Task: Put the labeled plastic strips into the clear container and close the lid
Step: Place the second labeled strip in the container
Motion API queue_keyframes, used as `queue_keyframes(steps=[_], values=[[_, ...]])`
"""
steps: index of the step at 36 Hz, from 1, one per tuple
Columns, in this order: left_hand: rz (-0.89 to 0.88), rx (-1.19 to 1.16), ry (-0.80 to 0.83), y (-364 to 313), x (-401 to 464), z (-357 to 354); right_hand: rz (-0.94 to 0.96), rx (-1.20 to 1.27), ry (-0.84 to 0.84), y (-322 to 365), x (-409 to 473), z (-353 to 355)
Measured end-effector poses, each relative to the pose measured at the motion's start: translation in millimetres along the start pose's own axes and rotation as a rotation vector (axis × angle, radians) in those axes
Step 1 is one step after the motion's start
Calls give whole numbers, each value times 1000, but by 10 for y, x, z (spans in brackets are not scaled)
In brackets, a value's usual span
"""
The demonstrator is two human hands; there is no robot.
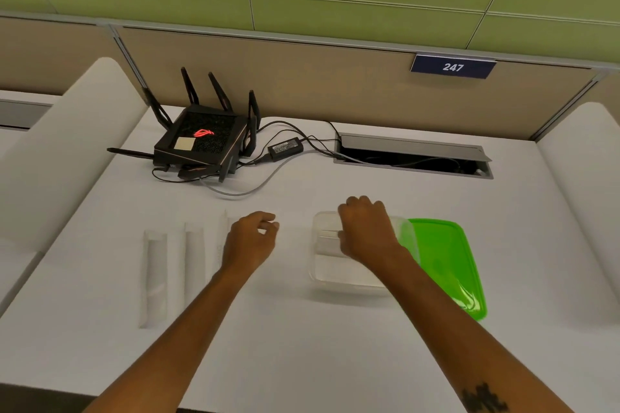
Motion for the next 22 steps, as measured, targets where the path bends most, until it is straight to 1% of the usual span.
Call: queue_keyframes(steps=[3,6,9,13,18,22], values=[[34,23,-29,250,78,259,73,127,-135,424,13,162],[65,67,-66,485,176,517,112,264,-157,850,19,99],[73,141,-83,675,315,734,79,401,-89,1211,25,-139],[76,190,-70,860,542,942,35,486,25,1616,26,-539],[97,228,0,955,844,1008,-45,563,122,1968,51,-913],[70,277,73,924,1035,930,-99,604,169,2157,83,-1074]])
Point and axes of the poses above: each hand's wrist, its own x-axis towards the middle knuckle, its own z-axis out of the back of the hand, y = z × x, the point moved 9 cm from there along x, towards the middle knuckle, and after that the axes turned 4 degrees about z, right-handed, at the moved point
